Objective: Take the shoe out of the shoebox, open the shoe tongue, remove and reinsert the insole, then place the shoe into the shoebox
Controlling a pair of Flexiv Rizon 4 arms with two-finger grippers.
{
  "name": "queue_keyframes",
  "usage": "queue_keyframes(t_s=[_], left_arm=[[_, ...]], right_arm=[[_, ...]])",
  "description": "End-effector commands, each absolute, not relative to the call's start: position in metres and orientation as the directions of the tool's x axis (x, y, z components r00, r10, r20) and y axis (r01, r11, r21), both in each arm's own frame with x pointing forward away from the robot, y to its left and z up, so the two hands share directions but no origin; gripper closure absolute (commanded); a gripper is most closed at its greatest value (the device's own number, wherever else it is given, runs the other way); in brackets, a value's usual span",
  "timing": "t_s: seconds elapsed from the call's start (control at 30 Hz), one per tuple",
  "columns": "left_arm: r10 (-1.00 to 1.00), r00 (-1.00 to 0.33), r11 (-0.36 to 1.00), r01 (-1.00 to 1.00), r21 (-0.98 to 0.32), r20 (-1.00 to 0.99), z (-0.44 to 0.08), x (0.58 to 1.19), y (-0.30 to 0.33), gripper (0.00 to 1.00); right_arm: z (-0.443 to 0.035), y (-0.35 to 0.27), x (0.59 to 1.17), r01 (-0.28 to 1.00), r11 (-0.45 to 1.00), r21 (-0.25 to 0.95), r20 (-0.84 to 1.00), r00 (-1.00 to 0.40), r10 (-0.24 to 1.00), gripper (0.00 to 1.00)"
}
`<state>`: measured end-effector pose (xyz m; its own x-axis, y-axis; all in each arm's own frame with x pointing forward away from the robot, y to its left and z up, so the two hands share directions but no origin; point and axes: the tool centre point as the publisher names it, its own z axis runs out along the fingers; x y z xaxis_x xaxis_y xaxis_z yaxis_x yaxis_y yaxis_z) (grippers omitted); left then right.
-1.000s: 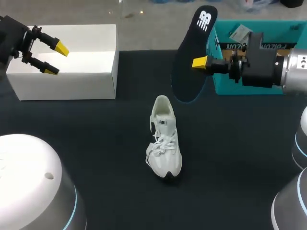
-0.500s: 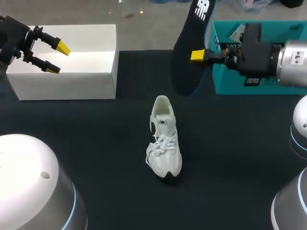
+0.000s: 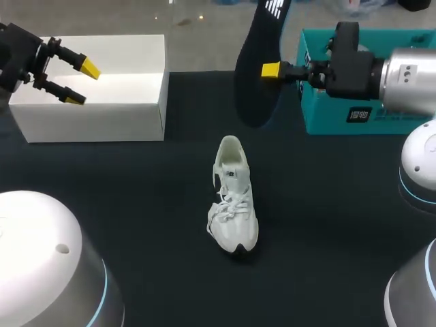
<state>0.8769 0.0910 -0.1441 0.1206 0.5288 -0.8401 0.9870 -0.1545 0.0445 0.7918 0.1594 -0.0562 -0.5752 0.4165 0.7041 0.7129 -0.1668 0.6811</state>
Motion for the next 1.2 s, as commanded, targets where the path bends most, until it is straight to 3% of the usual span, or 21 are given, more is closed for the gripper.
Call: queue_keyframes(t_s=[0.03, 0.3, 0.6, 1.2], left_arm=[[0.533, 0.121, -0.154, 0.987, 0.044, -0.838, -0.143, 0.876, 0.091, 0.0], [0.533, 0.121, -0.154, 0.987, 0.044, -0.838, -0.143, 0.876, 0.091, 0.0], [0.533, 0.121, -0.154, 0.987, 0.044, -0.838, -0.143, 0.876, 0.091, 0.0], [0.533, 0.121, -0.154, 0.987, 0.044, -0.838, -0.143, 0.876, 0.091, 0.0]], right_arm=[[-0.072, 0.168, 0.798, 0.686, -0.151, 0.712, 0.682, -0.622, 0.385, 1.0], [-0.098, 0.168, 0.823, 0.617, -0.086, 0.783, 0.61, -0.731, 0.307, 1.0], [-0.126, 0.18, 0.848, 0.591, 0.127, 0.797, 0.542, -0.792, 0.281, 1.0], [-0.144, 0.178, 0.862, 0.593, 0.145, 0.792, 0.541, -0.791, 0.285, 1.0]])
